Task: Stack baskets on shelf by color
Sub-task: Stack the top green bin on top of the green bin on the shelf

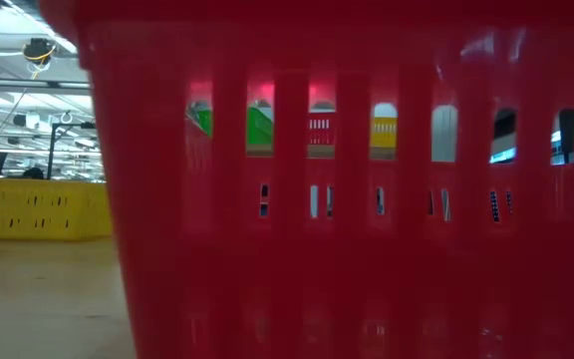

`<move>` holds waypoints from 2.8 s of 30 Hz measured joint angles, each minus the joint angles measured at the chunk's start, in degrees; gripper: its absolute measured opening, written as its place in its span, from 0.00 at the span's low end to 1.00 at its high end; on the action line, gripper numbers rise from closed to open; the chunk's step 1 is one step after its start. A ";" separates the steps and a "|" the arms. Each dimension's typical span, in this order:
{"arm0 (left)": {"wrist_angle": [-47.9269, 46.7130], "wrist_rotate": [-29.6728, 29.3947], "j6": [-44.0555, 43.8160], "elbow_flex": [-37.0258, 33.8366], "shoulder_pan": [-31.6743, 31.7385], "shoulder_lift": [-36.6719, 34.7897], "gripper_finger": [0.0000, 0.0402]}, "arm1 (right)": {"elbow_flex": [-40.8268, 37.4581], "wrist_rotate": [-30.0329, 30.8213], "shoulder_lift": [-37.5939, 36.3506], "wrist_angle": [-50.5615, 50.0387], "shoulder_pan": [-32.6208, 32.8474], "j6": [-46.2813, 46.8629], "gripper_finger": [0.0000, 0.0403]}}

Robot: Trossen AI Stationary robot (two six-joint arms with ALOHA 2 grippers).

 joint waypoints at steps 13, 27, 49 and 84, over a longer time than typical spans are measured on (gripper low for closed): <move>3.37 4.25 -33.64 3.74 20.71 0.79 0.00 | 0.00 2.35 0.00 0.00 0.01 -1.53 0.22; 3.24 16.45 -38.23 3.63 30.30 7.51 0.00 | 0.00 8.86 0.00 -0.02 -0.01 -1.34 0.22; -1.88 17.24 -39.89 3.61 32.64 12.94 0.00 | 0.00 -1.11 0.00 -0.02 0.01 -4.31 0.22; -1.92 13.36 -31.30 3.63 33.07 13.12 0.16 | 0.00 -1.07 0.00 -0.02 0.00 -4.13 0.22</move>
